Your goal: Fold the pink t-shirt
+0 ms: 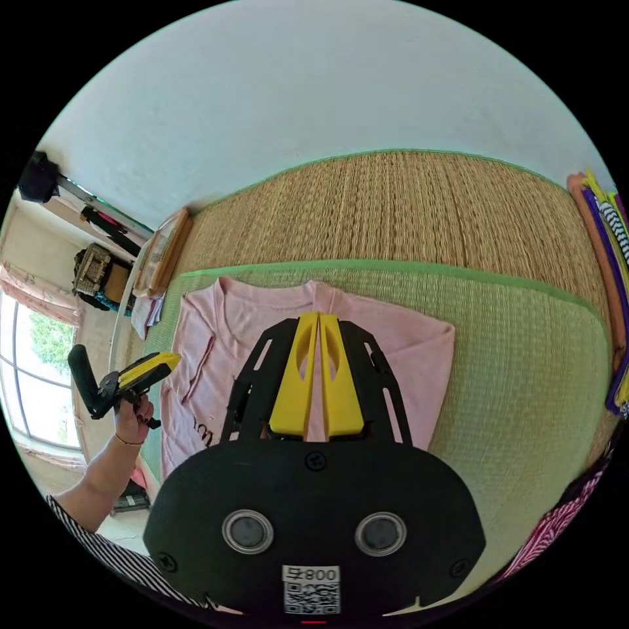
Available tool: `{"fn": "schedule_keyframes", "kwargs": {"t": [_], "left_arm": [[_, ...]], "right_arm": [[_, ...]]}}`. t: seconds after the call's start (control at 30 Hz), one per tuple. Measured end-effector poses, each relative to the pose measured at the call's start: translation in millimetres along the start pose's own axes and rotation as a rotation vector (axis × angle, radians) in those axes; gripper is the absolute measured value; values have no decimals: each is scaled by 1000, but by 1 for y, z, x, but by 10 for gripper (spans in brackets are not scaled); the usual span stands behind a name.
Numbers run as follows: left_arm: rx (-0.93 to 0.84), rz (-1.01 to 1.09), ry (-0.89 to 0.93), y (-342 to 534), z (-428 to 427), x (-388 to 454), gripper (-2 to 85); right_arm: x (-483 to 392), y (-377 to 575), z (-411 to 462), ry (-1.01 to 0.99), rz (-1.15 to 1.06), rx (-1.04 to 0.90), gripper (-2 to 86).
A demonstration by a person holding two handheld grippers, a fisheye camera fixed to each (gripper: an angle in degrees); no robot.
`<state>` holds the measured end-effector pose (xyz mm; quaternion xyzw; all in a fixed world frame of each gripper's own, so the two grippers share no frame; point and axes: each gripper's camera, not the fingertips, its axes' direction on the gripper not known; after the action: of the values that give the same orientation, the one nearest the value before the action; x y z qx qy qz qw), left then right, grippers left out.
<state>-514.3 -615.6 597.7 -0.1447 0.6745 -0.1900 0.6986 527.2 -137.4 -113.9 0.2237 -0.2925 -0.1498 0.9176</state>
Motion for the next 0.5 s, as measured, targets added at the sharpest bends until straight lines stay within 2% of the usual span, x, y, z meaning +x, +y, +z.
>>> {"fn": "schedule_keyframes", "kwargs": {"t": [0.1, 0.13, 0.33, 0.5], "left_arm": [[-87, -11, -29, -1, 29, -14, 2], [-36, -5, -29, 5, 29, -17, 1], [-2, -12, -7, 38, 10, -33, 2], [21, -39, 81, 109, -33, -48, 2]], "right_arm": [[5, -9, 25, 74, -2, -51, 1], [9, -6, 24, 58, 9, -7, 1], [16, 14, 16, 71, 20, -21, 1], [25, 72, -26, -68, 16, 51, 1]]}}
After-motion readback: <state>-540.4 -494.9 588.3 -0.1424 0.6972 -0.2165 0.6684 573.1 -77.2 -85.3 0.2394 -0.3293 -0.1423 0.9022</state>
